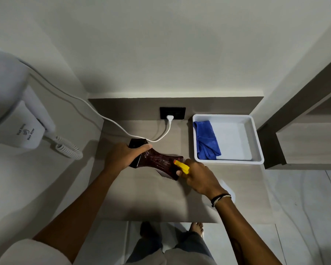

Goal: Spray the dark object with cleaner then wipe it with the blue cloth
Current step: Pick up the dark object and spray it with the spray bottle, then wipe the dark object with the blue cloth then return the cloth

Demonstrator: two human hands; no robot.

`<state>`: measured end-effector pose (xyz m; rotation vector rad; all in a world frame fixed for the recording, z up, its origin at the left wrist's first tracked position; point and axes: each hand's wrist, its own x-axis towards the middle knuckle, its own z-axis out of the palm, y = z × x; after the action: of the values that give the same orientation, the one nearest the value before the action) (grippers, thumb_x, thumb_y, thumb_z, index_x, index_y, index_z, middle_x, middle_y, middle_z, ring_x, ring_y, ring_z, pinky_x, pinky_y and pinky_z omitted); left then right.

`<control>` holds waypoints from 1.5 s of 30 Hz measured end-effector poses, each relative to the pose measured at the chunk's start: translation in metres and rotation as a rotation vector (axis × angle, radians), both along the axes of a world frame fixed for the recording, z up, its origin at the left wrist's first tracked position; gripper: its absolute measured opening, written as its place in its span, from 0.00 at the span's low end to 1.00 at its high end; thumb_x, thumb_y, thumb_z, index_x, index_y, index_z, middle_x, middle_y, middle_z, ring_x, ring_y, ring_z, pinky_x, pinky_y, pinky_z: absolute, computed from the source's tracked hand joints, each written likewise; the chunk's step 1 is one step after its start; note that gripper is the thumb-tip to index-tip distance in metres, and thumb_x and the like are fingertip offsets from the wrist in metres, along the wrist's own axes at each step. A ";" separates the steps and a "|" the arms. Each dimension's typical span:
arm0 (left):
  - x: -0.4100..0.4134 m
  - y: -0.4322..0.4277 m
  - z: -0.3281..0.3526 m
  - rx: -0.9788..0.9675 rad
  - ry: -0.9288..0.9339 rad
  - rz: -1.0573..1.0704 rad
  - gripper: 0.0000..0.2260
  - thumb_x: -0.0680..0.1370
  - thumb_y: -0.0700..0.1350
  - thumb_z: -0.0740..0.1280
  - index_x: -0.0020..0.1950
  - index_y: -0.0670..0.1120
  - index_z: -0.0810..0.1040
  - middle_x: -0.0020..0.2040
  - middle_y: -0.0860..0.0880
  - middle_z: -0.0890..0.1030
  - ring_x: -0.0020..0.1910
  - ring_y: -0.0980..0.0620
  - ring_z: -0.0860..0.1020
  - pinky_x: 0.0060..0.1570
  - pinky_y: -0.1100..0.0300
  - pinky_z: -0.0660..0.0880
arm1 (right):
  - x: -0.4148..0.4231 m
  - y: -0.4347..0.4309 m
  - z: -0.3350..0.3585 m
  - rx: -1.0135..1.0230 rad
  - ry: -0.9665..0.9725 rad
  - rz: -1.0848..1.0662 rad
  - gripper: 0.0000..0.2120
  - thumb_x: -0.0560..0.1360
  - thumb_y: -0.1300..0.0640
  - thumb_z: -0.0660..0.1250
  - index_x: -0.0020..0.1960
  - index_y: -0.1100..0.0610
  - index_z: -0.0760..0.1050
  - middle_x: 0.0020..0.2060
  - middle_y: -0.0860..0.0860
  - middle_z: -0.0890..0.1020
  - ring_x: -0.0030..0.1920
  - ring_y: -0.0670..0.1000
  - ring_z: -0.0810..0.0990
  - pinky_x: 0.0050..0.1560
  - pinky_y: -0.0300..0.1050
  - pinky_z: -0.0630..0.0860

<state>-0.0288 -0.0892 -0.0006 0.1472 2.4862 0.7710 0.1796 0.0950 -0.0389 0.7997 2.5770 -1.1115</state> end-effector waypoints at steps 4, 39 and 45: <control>0.011 0.014 0.005 -0.012 0.082 -0.080 0.33 0.57 0.80 0.76 0.42 0.52 0.85 0.38 0.52 0.87 0.39 0.51 0.87 0.48 0.49 0.86 | 0.016 0.033 -0.001 -0.045 0.093 -0.108 0.05 0.79 0.59 0.71 0.54 0.56 0.77 0.49 0.54 0.81 0.49 0.61 0.82 0.42 0.50 0.73; 0.048 0.039 0.017 -0.218 0.527 -0.745 0.52 0.58 0.66 0.84 0.75 0.41 0.75 0.66 0.43 0.79 0.65 0.39 0.78 0.65 0.44 0.78 | 0.051 0.103 -0.060 0.302 0.487 -0.862 0.26 0.80 0.28 0.60 0.60 0.51 0.74 0.53 0.50 0.80 0.56 0.54 0.79 0.53 0.48 0.81; 0.047 0.040 0.014 -0.218 0.529 -0.765 0.53 0.61 0.69 0.82 0.78 0.42 0.72 0.70 0.43 0.77 0.68 0.40 0.76 0.69 0.44 0.75 | -0.014 0.106 -0.073 0.416 0.252 -0.052 0.28 0.85 0.52 0.65 0.82 0.59 0.66 0.80 0.60 0.72 0.80 0.61 0.70 0.81 0.59 0.70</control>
<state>0.0180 -0.0493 0.0135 1.2685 2.6255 0.1351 0.1653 0.2013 -0.1121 0.8624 3.0743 -0.7331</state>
